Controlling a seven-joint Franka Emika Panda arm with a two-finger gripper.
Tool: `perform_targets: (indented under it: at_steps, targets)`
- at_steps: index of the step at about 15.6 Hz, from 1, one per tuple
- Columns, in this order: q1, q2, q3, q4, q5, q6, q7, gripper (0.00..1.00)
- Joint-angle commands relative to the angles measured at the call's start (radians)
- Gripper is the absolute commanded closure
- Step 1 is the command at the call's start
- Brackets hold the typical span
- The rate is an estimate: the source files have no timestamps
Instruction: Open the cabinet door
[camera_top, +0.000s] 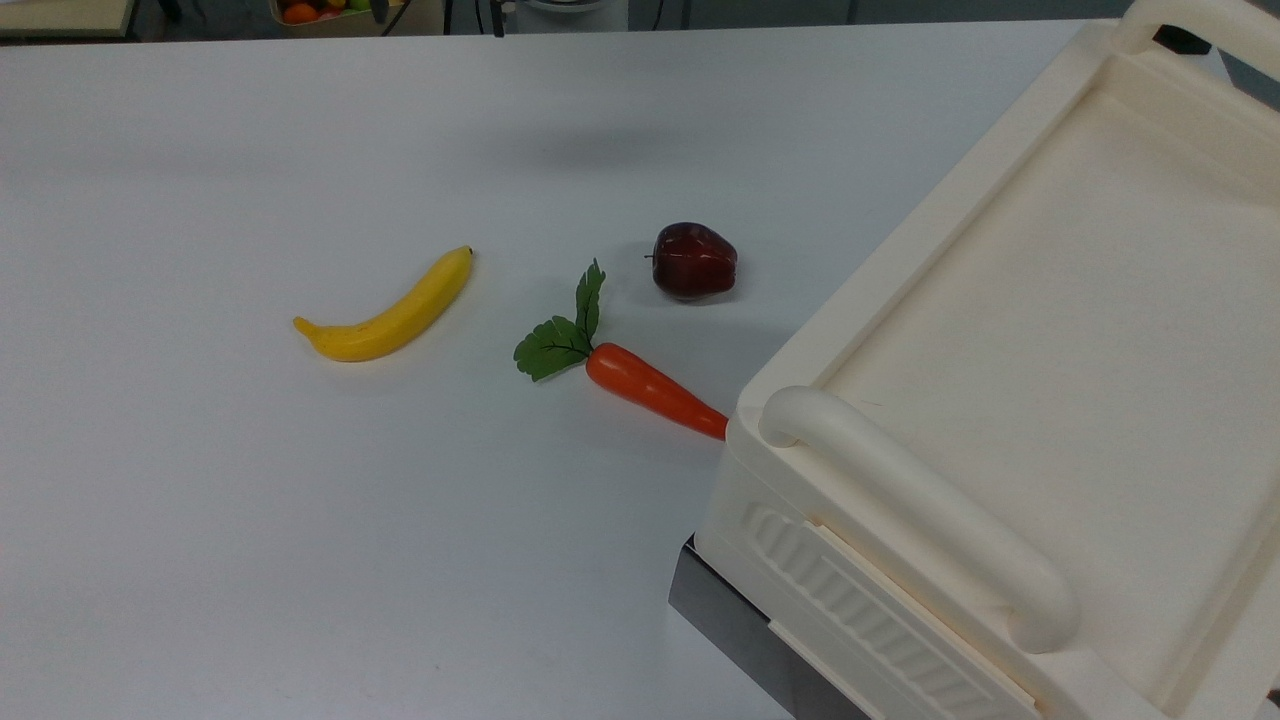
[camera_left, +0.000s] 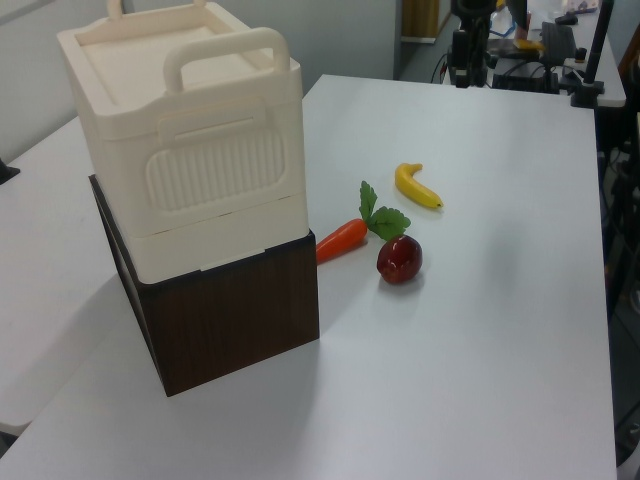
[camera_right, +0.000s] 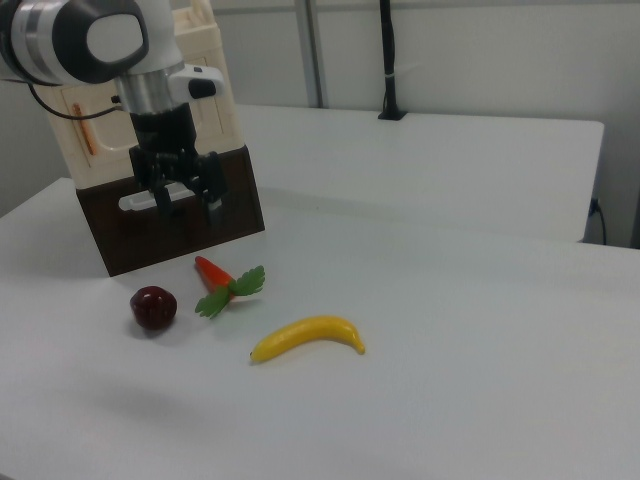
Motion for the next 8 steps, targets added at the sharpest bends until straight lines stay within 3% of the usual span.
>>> perform_targets:
  at_steps: [1, 5, 8]
  targets:
    - [0.073, 0.041, 0.005, 0.097, 0.038, 0.067, -0.077, 0.0]
    - [0.188, 0.049, 0.009, 0.122, 0.043, 0.184, -0.146, 0.0]
    - [0.257, 0.059, 0.008, 0.122, 0.113, 0.265, -0.217, 0.0]
